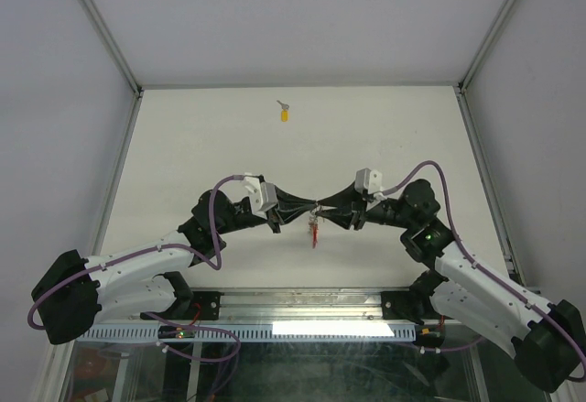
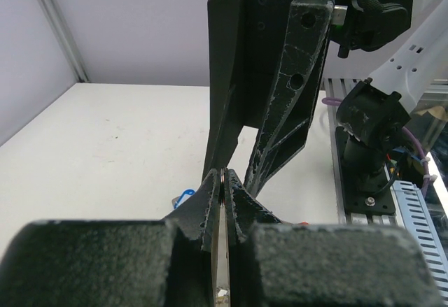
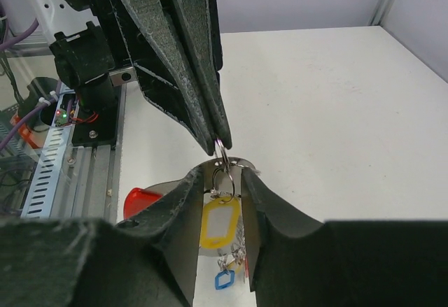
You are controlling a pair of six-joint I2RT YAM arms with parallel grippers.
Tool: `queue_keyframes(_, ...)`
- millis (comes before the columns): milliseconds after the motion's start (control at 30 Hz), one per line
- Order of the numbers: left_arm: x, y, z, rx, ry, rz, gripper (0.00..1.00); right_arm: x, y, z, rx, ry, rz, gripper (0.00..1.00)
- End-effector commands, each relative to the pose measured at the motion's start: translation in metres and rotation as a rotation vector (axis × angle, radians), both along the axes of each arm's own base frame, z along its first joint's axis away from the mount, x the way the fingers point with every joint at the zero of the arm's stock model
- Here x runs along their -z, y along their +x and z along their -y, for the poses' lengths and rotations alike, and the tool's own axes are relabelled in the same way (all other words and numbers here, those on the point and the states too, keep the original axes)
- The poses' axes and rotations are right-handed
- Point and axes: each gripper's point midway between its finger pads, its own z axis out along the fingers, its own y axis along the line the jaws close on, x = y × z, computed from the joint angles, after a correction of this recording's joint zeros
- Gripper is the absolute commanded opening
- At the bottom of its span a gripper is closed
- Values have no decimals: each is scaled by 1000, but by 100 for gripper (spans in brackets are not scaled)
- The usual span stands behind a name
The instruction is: Put the keys on the keyring
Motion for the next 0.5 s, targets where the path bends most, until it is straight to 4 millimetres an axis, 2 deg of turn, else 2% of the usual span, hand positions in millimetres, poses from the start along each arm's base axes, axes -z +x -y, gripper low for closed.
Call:
queue_keyframes(0,-40,-6,-3,25,-100,81,0,-31,3,-4,3,60,101,29)
queue_keyframes(200,-39,-7,-2,34,-96,79,0,-33,0,-6,-6,61,101,22)
queue_keyframes(400,-37,-6,-2,32,-93,74,0,-35,0,-6,-7,33,96,3)
queue_keyframes(467,-38,-6,-2,30,-94,73,0,-35,1,-5,-2,1,83,0)
